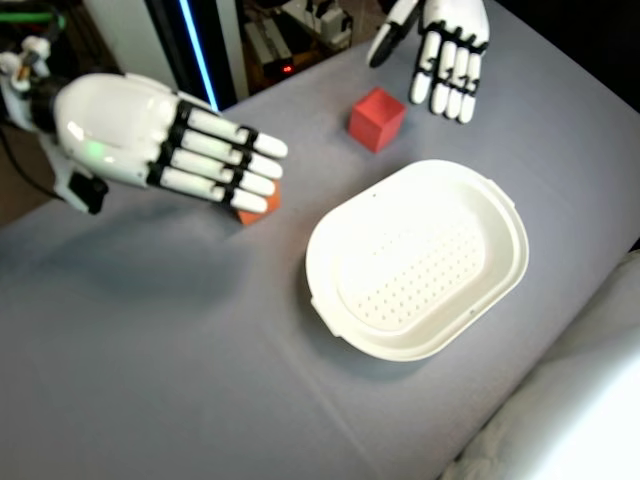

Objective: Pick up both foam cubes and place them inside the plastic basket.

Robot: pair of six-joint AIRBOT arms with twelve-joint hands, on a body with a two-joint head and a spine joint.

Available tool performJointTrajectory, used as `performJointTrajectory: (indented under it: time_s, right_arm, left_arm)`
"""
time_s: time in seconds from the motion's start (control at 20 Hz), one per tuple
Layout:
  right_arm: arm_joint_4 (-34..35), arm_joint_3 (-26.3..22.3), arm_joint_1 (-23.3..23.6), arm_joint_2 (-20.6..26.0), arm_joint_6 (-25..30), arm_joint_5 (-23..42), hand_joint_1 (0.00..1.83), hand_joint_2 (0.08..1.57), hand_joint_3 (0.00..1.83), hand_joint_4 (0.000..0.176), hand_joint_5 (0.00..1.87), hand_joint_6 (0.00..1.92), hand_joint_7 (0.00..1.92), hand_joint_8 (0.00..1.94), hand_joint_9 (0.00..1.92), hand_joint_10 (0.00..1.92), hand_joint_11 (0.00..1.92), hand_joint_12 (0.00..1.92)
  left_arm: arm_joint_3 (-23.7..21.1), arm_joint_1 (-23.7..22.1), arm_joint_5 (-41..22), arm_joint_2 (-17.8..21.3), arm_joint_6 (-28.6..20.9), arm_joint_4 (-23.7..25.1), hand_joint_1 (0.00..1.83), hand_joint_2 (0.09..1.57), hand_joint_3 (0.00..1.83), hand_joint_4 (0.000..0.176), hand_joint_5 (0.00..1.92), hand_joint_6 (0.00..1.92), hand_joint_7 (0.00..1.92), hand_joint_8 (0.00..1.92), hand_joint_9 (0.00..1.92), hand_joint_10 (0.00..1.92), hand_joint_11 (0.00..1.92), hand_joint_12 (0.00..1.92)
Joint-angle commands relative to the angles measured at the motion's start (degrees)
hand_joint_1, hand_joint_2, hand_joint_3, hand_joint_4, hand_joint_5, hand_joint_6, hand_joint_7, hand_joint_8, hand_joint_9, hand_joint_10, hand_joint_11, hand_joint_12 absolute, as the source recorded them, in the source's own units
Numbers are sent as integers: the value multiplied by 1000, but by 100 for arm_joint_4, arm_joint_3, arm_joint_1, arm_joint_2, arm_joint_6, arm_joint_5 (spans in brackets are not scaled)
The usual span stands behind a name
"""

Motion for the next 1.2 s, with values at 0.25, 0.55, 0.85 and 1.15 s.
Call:
performJointTrajectory:
  time_s: [0.25, 0.55, 0.85, 1.15]
  right_arm:
    - [26, 301, 174, -354, 179, -86, 600, 1040, 0, 0, 0, 0, 0, 0, 62, 14, 0, 280]
    - [-50, 755, 503, -852, 328, -780, 962, 1201, 6, 0, 351, 56, 607, 130, 474, 423, 117, 1299]
    - [-178, 817, 735, -863, 334, -670, 1341, 1234, 0, 0, 601, 1349, 772, 1318, 815, 1513, 637, 1613]
    - [-193, 704, 1232, -480, 78, 45, 1334, 1253, 0, 0, 565, 1421, 748, 1348, 750, 1542, 555, 1623]
  left_arm:
    - [262, -73, -53, -351, -300, 154, 564, 1017, 0, 0, 0, 0, 52, 3, 150, 43, 0, 1080]
    - [551, -86, 280, -705, -556, 162, 1074, 1096, 9, 0, 364, 56, 546, 134, 504, 507, 319, 1503]
    - [500, -221, 145, -608, -385, 185, 1334, 1251, 5, 0, 637, 1368, 674, 1427, 766, 1590, 759, 1689]
    - [435, -814, -348, -313, -29, 225, 1339, 1244, 0, 0, 643, 1249, 725, 1424, 803, 1609, 768, 1693]
